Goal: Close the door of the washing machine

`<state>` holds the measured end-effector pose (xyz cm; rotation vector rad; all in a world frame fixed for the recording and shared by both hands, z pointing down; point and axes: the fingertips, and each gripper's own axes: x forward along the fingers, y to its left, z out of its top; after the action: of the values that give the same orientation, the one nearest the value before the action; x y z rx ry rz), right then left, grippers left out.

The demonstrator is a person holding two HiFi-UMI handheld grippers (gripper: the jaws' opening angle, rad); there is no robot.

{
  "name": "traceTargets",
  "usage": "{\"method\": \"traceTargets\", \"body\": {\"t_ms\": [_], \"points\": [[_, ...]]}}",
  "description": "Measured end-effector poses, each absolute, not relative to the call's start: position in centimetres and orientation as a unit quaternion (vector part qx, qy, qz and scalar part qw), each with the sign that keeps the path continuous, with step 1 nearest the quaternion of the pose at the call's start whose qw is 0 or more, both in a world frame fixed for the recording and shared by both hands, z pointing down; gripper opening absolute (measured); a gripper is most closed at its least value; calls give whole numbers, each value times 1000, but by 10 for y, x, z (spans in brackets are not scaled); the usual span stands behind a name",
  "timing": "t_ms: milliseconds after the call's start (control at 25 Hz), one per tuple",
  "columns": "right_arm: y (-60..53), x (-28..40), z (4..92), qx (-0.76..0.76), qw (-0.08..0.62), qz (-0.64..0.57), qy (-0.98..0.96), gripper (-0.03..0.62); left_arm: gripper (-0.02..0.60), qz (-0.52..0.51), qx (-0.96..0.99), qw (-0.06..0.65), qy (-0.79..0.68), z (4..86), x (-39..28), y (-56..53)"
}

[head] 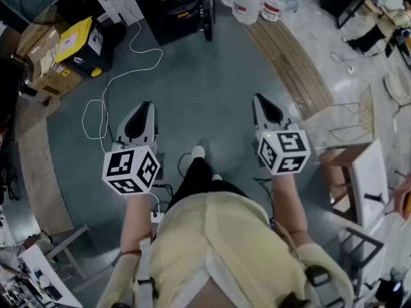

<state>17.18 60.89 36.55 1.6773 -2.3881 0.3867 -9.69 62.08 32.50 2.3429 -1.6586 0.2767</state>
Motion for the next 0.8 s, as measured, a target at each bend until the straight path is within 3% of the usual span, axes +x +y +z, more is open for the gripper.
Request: {"method": "traceTargets", "body": {"t_ms": [800], "points": [[512,133,385,565,102,178,-799,6,38,120,831,147,-523,351,-121,508]]}}
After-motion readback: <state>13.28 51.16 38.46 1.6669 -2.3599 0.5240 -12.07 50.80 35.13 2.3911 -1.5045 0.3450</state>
